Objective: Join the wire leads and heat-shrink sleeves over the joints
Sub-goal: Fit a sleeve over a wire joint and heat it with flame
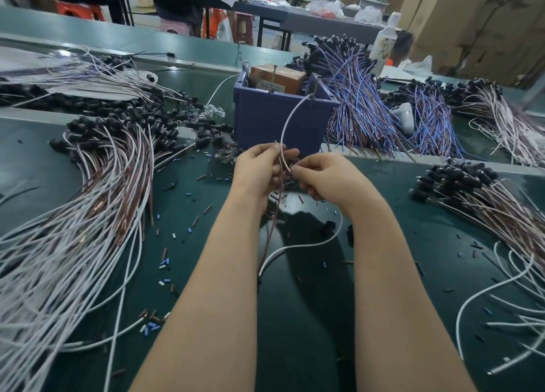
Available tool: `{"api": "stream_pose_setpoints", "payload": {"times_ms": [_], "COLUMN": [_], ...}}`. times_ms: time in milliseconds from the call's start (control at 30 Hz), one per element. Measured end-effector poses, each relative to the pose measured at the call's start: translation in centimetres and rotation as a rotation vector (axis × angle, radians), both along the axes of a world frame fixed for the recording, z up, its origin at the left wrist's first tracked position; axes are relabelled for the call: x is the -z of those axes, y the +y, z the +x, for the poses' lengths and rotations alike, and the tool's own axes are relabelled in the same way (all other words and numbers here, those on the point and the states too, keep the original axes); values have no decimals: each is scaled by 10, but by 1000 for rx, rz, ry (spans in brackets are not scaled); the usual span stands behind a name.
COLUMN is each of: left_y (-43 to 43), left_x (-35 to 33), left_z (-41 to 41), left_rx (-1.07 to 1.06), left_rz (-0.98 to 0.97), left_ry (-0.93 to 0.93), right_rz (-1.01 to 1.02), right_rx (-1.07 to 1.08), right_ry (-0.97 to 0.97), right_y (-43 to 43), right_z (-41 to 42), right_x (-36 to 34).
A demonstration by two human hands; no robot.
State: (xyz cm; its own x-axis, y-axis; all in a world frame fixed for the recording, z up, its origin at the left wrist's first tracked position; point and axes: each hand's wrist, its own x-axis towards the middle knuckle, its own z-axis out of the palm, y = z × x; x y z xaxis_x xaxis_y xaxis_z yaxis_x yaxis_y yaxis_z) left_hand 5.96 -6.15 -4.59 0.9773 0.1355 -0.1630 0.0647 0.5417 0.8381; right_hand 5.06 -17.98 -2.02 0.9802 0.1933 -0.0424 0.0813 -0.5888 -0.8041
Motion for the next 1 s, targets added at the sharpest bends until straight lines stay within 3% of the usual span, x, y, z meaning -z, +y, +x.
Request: {"api": "stream_pose_setpoints", "payload": {"times_ms": [67, 167, 300, 400, 533, 633, 700, 767, 833, 1000], "left_y": [1, 0, 0, 0, -2, -1, 0, -1, -2, -3], "left_x": [-1, 0, 3, 4, 4, 3, 3, 3, 3, 4], "left_z": [0, -1, -1, 0, -1, -2, -2, -2, -2, 0], "left_rx": [4, -7, 1, 17, 38, 23, 12, 4, -6, -23], "left_rz": [-42, 56, 151, 172, 176, 193, 199, 212, 226, 296], "left_ry": [-7, -17, -9, 7, 2, 6, 4, 1, 0, -17], "right_rz": [-102, -146, -377, -389, -514, -489, -329, -98, 64, 747], "right_rx": [-21, -64, 84, 124, -9, 21, 164, 253, 260, 280], "right_ry": [23, 78, 11, 192, 367, 218, -36, -151, -128, -121], "right_y": [-1, -1, -20, -32, -19, -12, -9, -4, 2, 14], "right_z": [-1, -5, -7, -13, -19, -12, -3, 7, 17, 23], "right_x": [-1, -6, -17, -22, -14, -6, -2, 1, 6, 6]}}
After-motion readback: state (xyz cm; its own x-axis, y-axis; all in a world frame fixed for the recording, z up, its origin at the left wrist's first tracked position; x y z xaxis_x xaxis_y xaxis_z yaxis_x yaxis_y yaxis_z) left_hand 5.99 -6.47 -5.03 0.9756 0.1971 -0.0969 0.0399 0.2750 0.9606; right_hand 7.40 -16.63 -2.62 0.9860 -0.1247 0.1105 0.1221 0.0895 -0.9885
